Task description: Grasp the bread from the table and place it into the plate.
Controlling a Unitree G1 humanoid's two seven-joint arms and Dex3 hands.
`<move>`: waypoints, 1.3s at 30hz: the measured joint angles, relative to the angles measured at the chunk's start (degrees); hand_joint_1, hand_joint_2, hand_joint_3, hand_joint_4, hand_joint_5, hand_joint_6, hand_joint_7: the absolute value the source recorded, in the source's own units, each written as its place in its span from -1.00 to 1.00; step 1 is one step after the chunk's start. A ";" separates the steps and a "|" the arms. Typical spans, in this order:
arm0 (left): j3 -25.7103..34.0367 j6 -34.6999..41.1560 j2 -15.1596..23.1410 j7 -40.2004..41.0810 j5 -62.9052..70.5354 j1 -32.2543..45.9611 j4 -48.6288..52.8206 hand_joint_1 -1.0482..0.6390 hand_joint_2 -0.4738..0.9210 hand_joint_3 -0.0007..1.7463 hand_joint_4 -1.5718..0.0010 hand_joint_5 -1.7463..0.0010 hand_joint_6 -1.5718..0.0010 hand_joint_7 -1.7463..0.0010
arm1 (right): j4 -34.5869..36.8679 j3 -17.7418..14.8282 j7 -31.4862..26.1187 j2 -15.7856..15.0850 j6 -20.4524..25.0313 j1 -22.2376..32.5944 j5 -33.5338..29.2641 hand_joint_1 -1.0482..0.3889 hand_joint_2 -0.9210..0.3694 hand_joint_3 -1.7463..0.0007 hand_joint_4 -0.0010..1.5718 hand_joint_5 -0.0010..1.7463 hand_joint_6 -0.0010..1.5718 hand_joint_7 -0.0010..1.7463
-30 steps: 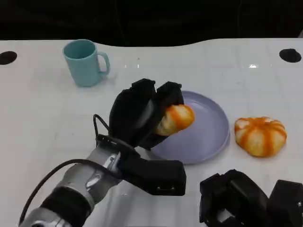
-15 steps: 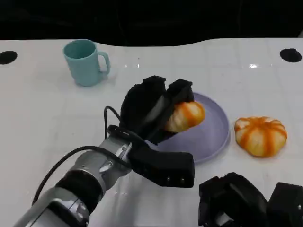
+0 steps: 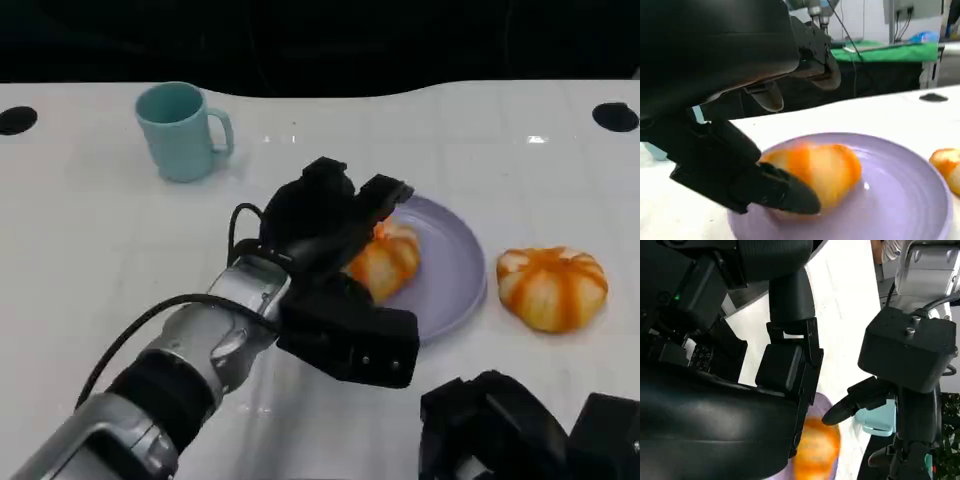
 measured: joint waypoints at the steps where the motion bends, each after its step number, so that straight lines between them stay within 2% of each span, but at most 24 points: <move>1: -0.05 1.01 0.36 -1.19 0.43 0.65 -1.80 -0.81 1.00 -0.68 1.00 0.20 0.95 0.69 | -0.01 -0.05 0.05 0.00 0.00 0.00 0.06 -1.00 0.30 -0.45 0.96 0.47 1.00 0.10; 8: -0.20 3.42 4.30 -7.83 1.01 4.86 -12.73 -0.85 1.00 -0.66 1.00 0.21 0.96 0.71 | -0.41 -0.18 0.44 -0.14 0.71 0.12 0.18 -1.00 0.36 -0.50 0.95 0.47 1.00 0.11; 14: 2.44 1.54 7.13 -9.82 -2.47 9.95 -20.93 -0.75 1.00 -0.69 0.93 0.05 0.83 0.64 | -0.76 -0.23 0.62 -0.44 0.98 0.21 0.15 -1.00 0.35 -0.52 0.95 0.48 1.00 0.10; 17: 5.09 -3.45 8.09 -9.78 -7.36 12.75 -23.04 -0.53 1.00 -0.72 0.77 -0.10 0.64 0.54 | -0.75 -0.15 0.48 -0.52 0.72 0.18 -0.26 -1.00 0.31 -0.48 0.95 0.48 1.00 0.12; 18: 6.13 -5.94 8.33 -9.34 -9.40 13.78 -23.27 -0.45 1.00 -0.72 0.64 -0.09 0.52 0.54 | -0.73 -0.14 0.48 -0.54 0.63 0.14 -0.31 -1.00 0.31 -0.48 0.95 0.47 1.00 0.12; 21: 9.66 -13.57 8.28 -5.89 -15.31 17.57 -23.34 -0.36 1.00 -0.65 0.42 -0.22 0.36 0.47 | -0.63 -0.17 0.50 -0.54 0.56 0.04 -0.28 -1.00 0.31 -0.47 0.95 0.46 1.00 0.12; 23: 11.63 -17.40 8.19 -4.60 -18.25 20.18 -23.36 -0.35 1.00 -0.62 0.39 -0.30 0.33 0.43 | -0.58 -0.21 0.50 -0.54 0.57 0.01 -0.22 -1.00 0.30 -0.47 0.95 0.46 1.00 0.12; 26: 13.34 -20.52 8.21 -4.56 -21.15 23.27 -23.45 -0.36 1.00 -0.65 0.34 -0.53 0.42 0.04 | -0.67 -0.19 0.51 -0.56 0.80 0.02 -0.17 -1.00 0.30 -0.46 0.95 0.46 1.00 0.12; 28: 14.41 -22.41 8.29 -4.76 -23.38 25.01 -23.70 -0.39 1.00 -0.63 0.32 -0.69 0.53 -0.28 | -1.02 -0.15 0.38 -0.58 1.18 0.12 -0.21 -1.00 0.30 -0.46 0.95 0.47 1.00 0.13; 31: 15.52 -26.28 8.44 -4.85 -25.12 26.87 -23.83 -0.46 1.00 -0.60 0.33 -0.85 0.58 -0.57 | -1.26 -0.12 0.29 -0.67 1.80 0.23 -0.22 -1.00 0.33 -0.48 0.94 0.49 1.00 0.12; 35: 17.32 -28.59 8.23 -7.40 -30.83 29.47 -23.92 -0.49 1.00 -0.60 0.30 -0.98 0.51 -0.74 | -1.62 -0.10 0.30 -0.72 2.37 0.25 -0.20 -1.00 0.36 -0.50 0.93 0.49 1.00 0.11; 39: 18.92 -31.53 6.93 -11.87 -39.22 32.42 -23.39 -0.56 1.00 -0.54 0.15 -1.00 0.40 -0.95 | -1.64 -0.12 0.32 -0.78 2.76 0.26 -0.19 -1.00 0.31 -0.46 0.91 0.50 1.00 0.09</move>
